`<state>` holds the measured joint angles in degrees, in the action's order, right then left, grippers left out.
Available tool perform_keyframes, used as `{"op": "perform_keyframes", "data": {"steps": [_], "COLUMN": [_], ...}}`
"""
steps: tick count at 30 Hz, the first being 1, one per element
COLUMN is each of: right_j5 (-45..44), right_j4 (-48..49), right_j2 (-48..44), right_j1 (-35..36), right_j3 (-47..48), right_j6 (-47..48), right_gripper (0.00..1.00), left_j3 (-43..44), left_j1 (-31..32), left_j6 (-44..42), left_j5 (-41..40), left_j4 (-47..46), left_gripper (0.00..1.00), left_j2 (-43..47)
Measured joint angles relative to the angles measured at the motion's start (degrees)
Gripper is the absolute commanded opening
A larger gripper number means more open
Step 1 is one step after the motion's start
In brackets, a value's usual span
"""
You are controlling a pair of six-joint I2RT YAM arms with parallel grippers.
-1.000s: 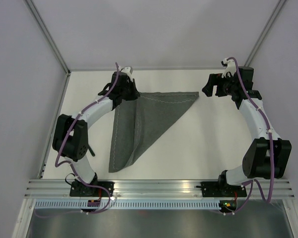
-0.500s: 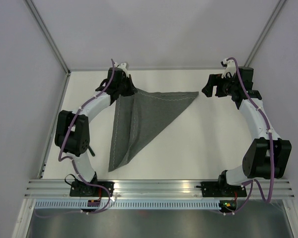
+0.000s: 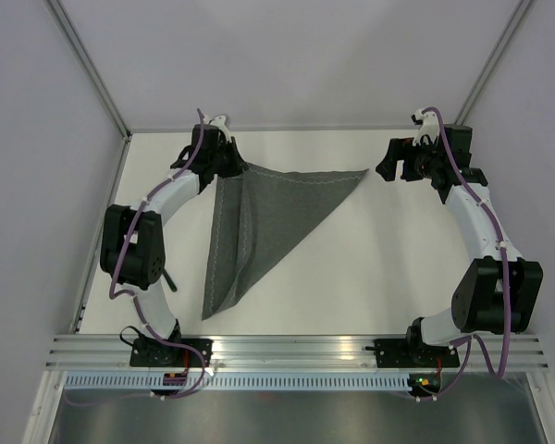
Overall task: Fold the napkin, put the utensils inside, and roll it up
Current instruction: Fold the napkin
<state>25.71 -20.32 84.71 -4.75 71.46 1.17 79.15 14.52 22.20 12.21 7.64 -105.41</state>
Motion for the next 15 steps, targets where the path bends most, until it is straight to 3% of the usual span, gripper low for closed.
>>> {"op": "perform_keyframes", "data": {"steps": [15], "right_j5": [0.00], "right_j4": [-0.11], "right_j2": [0.00], "right_j1": [0.00], "right_j3": [0.00], "right_j6": [0.07], "right_gripper": [0.91], "left_j3": [3.34], "left_j1": [-1.73], "left_j6": [0.00], "left_j5": [1.25], "left_j4": [0.02], "left_gripper": [0.02], "left_j2": [-1.99]}}
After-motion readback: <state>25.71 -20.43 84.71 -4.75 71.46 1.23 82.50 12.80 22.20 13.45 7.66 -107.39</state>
